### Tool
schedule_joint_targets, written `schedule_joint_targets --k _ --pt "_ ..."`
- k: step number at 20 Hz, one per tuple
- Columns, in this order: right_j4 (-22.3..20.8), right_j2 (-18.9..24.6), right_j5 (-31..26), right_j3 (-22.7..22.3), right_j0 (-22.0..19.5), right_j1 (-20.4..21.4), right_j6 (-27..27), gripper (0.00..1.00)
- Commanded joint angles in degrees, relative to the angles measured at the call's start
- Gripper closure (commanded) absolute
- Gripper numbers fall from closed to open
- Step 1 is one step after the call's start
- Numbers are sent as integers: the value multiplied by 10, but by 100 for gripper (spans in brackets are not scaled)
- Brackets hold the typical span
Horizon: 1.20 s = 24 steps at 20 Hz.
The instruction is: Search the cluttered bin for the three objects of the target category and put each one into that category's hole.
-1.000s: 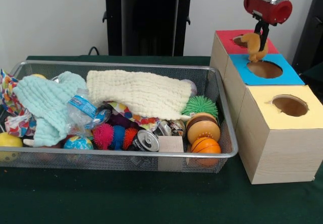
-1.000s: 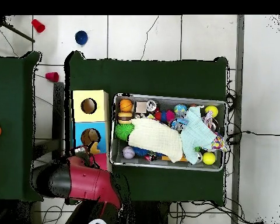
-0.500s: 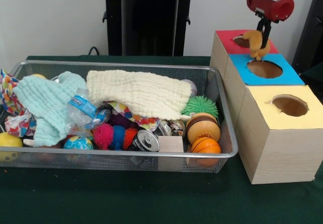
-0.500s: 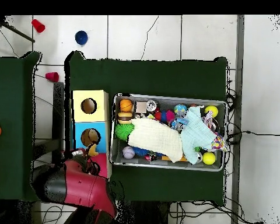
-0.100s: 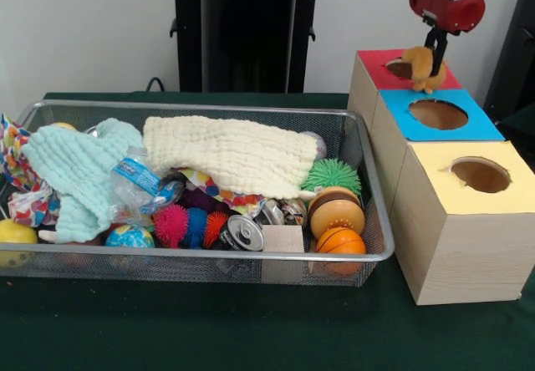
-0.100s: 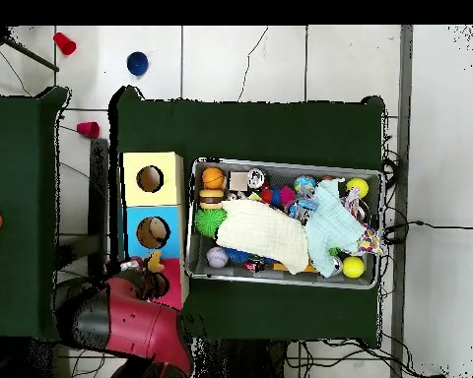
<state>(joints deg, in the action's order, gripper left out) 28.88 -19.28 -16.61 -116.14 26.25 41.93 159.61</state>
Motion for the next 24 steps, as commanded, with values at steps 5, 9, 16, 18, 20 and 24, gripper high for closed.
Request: schedule_joint_targets --k 5,9,16,18,20,24 --pt "40 18 39 -87 -2 18 131 100" --pt "45 10 29 -93 19 27 140 100" --pt "58 1 24 -91 40 23 147 100" --pt "59 2 28 -93 37 22 140 100" --pt "65 14 40 -97 30 22 136 100" --pt "69 8 49 -92 37 10 139 0"
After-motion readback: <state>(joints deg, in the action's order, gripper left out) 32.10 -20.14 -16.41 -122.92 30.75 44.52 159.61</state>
